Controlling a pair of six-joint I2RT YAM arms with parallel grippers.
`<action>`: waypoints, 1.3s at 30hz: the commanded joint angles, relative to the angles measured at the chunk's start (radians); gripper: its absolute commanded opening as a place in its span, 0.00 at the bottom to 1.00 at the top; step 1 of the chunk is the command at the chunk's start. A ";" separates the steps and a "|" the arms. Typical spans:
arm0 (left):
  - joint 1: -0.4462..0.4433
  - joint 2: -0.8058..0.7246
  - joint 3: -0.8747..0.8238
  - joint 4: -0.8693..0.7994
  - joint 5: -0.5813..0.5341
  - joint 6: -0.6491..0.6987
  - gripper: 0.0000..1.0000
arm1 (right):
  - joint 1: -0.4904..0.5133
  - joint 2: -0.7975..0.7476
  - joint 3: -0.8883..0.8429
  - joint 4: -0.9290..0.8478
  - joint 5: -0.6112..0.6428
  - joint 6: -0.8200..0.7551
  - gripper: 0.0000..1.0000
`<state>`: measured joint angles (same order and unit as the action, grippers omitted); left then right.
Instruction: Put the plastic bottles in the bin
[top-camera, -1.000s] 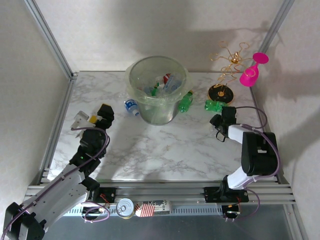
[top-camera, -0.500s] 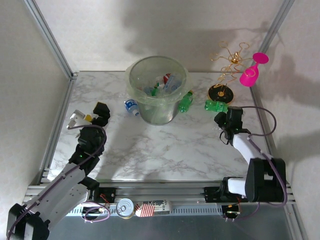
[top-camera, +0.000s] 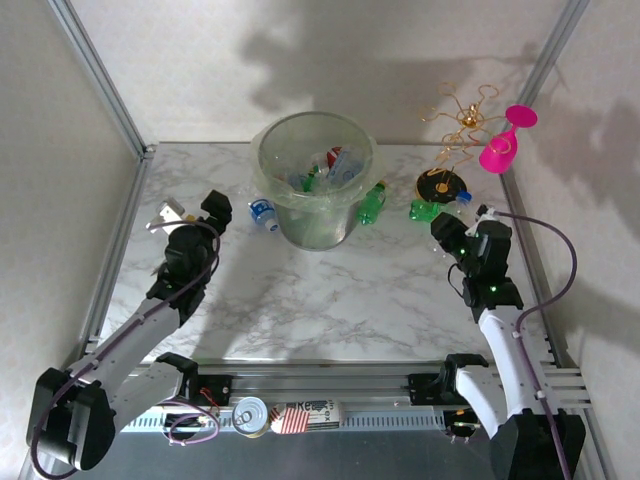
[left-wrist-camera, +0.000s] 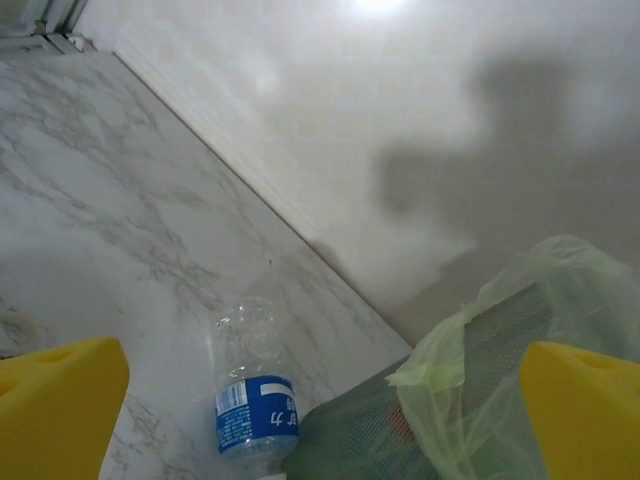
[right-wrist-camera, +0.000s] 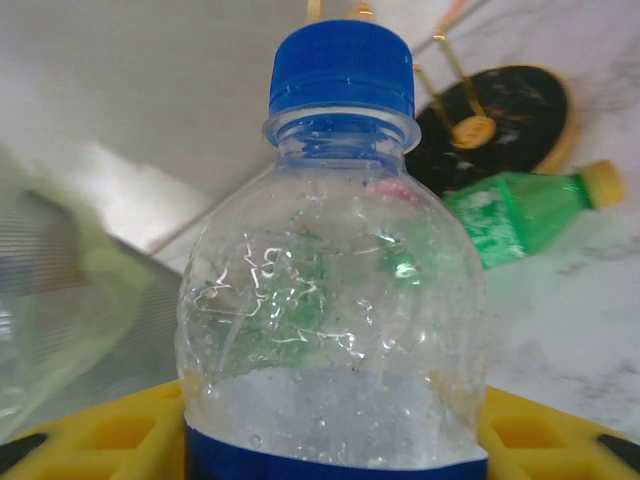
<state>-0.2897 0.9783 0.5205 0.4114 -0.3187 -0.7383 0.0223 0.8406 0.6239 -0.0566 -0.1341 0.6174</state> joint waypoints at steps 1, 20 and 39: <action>0.023 0.004 0.012 0.022 0.061 -0.027 1.00 | 0.013 -0.007 0.069 0.090 -0.140 0.021 0.48; 0.076 -0.161 -0.074 -0.128 0.101 -0.043 1.00 | 0.431 0.603 0.723 0.118 -0.055 -0.215 0.47; 0.080 -0.184 -0.073 -0.189 0.157 0.001 1.00 | 0.573 1.011 1.200 -0.136 0.163 -0.389 0.83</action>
<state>-0.2188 0.7929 0.4465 0.2329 -0.1928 -0.7593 0.5945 1.8473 1.7607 -0.1699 -0.0170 0.2543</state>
